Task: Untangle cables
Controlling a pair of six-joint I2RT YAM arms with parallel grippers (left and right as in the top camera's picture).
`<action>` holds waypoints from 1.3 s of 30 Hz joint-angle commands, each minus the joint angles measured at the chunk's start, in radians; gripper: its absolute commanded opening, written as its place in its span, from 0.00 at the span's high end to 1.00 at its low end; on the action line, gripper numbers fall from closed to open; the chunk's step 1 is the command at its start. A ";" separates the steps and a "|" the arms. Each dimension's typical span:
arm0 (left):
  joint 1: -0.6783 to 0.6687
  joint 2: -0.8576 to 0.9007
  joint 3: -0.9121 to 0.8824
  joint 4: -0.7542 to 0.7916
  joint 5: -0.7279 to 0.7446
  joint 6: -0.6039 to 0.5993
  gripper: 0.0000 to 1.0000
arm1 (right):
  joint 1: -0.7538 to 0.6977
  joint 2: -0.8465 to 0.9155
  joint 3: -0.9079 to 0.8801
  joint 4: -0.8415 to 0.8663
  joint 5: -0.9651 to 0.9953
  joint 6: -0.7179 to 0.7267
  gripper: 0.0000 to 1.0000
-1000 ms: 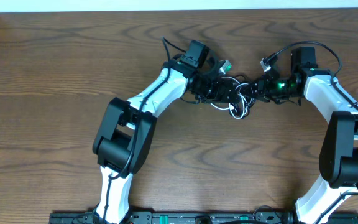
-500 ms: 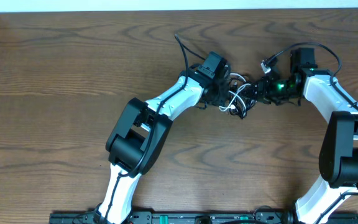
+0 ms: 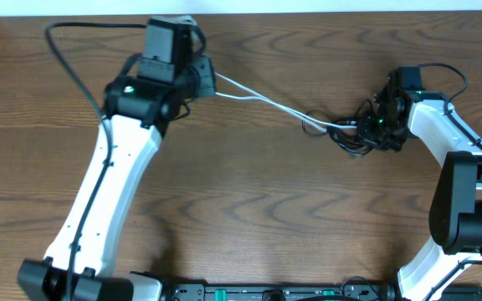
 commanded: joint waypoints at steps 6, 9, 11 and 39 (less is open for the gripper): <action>0.180 -0.132 0.009 -0.032 -0.026 -0.014 0.93 | 0.000 -0.016 -0.042 -0.016 0.103 -0.063 0.70; 0.184 -0.109 0.009 -0.072 -0.040 -0.011 0.93 | 0.000 -0.015 -0.043 -0.030 0.138 -0.065 0.69; 0.219 -0.116 0.018 -0.039 -0.089 -0.011 0.93 | 0.000 -0.015 -0.044 -0.043 0.195 -0.061 0.69; 0.254 -0.112 0.113 -0.074 0.901 0.034 0.93 | 0.283 -0.228 0.405 0.141 -0.787 -0.561 0.03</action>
